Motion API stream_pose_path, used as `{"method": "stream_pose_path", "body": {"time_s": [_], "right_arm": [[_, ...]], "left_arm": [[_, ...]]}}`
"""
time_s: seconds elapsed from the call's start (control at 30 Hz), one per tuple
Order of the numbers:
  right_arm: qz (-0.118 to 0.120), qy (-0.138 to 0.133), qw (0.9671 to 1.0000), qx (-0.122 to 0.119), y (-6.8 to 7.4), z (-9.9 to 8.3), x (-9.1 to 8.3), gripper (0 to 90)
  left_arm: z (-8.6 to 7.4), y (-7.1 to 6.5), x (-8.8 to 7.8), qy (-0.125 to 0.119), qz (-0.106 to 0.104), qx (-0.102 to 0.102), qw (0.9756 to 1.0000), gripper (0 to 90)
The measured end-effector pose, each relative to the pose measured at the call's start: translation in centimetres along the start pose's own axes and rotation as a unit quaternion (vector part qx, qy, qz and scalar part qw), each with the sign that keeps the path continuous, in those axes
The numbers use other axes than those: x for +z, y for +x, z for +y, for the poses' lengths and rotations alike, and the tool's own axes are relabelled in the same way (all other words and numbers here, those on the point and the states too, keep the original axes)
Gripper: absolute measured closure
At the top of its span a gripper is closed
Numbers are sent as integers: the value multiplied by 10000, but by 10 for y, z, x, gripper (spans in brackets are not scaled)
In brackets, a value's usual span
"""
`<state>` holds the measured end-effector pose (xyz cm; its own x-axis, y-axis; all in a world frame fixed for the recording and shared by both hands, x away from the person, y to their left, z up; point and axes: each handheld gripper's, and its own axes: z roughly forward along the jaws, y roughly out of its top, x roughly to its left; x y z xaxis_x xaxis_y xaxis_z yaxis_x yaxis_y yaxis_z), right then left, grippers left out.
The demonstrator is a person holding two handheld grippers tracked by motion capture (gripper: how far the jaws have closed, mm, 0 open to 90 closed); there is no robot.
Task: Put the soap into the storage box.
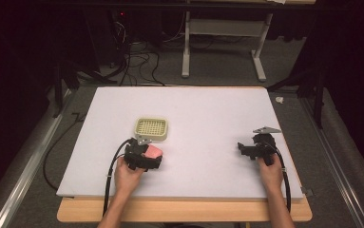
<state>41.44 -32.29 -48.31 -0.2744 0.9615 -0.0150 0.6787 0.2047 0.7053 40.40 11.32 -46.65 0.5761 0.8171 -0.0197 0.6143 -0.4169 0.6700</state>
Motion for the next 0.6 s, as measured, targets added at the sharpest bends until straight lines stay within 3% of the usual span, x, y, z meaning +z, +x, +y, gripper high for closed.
{"method": "stream_pose_path", "body": {"time_s": [0.23,0.6], "right_arm": [[2,2,10000,-4,0,0,0,136],[0,1,10000,-5,0,0,0,136]], "left_arm": [[9,-4,-9,-173,-76,34,9998,139],[16,-5,-16,-255,-156,40,9995,139]]}}
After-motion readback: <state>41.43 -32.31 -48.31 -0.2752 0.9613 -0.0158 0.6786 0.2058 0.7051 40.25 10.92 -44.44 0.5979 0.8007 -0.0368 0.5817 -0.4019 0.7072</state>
